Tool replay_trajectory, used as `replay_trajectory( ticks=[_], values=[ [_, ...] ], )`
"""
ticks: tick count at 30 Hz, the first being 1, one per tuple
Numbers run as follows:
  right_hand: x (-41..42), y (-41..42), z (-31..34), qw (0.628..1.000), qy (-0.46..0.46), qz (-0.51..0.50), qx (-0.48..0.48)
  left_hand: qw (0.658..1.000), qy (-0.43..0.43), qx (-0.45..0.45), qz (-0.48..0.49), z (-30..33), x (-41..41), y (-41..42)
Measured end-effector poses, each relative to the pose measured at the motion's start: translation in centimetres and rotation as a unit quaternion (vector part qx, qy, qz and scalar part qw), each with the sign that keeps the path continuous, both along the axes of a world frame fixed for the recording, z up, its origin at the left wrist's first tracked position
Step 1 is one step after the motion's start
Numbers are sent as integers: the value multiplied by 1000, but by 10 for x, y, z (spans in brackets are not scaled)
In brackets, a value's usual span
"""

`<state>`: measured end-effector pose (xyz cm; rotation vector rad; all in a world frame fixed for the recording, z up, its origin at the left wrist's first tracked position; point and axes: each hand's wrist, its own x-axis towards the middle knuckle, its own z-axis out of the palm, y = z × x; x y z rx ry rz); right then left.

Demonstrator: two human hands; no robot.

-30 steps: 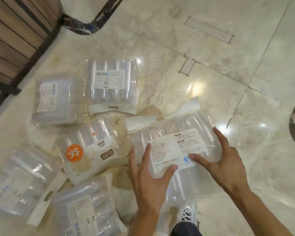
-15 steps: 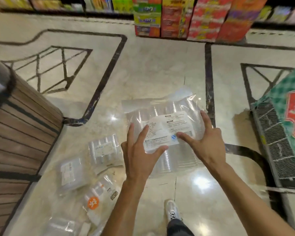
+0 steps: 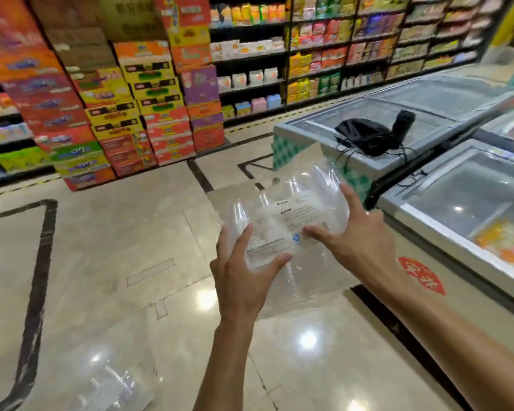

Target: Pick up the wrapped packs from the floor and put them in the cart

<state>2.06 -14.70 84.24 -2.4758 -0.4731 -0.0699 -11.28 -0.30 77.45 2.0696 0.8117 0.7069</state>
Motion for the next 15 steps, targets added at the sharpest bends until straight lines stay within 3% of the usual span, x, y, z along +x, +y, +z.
replay_trajectory(
  ticks=[7,15],
  values=[
    [1,-183,15,992,-4,-123,15,989,-21,60,-133,22,49,-142],
    [-49,-465,21,970,55,-237,-1,949,-8,56,-309,19,76,-386]
  ],
)
